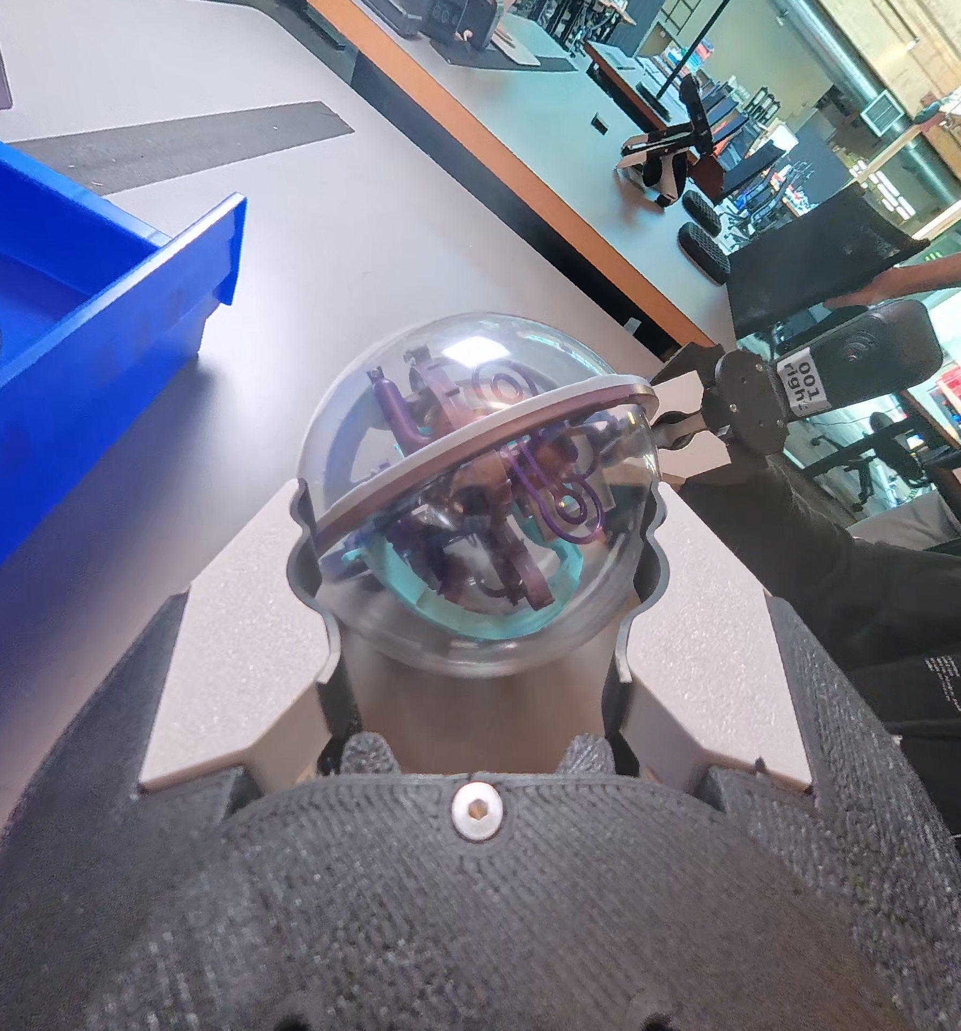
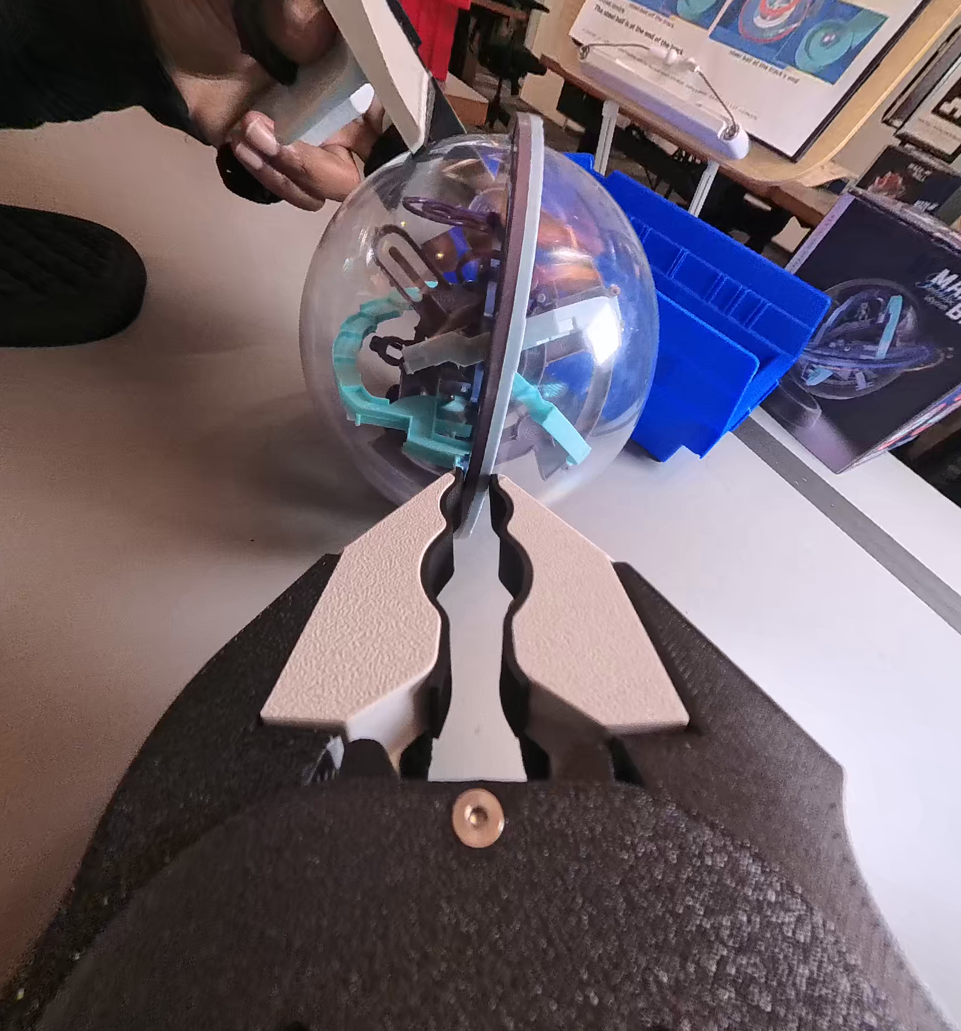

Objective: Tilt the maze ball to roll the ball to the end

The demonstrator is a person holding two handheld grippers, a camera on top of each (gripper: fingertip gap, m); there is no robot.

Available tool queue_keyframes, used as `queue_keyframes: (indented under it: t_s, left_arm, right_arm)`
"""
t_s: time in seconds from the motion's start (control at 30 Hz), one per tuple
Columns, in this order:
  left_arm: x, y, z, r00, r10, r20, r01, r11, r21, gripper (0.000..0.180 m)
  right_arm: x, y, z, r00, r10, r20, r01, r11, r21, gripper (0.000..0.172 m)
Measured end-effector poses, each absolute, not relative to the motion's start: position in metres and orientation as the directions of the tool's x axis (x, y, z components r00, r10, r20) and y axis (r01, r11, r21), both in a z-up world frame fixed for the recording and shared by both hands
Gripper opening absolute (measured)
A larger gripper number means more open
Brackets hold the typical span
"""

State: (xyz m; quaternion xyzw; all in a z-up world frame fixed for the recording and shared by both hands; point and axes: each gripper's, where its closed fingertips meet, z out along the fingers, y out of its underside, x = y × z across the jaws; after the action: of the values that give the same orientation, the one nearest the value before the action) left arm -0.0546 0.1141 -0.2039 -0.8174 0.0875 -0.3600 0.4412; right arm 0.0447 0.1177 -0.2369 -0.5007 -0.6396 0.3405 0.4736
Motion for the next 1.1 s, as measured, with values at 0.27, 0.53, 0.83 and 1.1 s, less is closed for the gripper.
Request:
queue_keyframes:
  t_s: [0.27, 0.53, 0.83, 1.1]
  left_arm:
    - [-0.044, 0.113, -0.195, 0.772, -0.484, 0.411, 0.093, -0.554, -0.828, 0.109]
    - [-0.041, 0.115, -0.192, 0.782, -0.485, 0.391, 0.072, -0.553, -0.83, 0.109]
    - [-0.03, 0.115, -0.179, 0.779, -0.525, 0.343, 0.033, -0.512, -0.859, 0.108]
    - [-0.039, 0.102, -0.21, 0.73, -0.625, 0.278, 0.068, -0.338, -0.939, 0.15]
  right_arm:
    - [0.05, 0.113, -0.254, -0.071, 0.961, 0.266, 0.331, 0.274, -0.903, 0.005]
    - [0.05, 0.116, -0.26, -0.075, 0.974, 0.215, 0.355, 0.228, -0.907, 0.005]
    - [0.048, 0.121, -0.278, -0.079, 0.989, 0.128, 0.457, 0.15, -0.876, 0.006]
    - [0.048, 0.122, -0.279, -0.078, 0.992, 0.1, 0.469, 0.125, -0.874, 0.006]
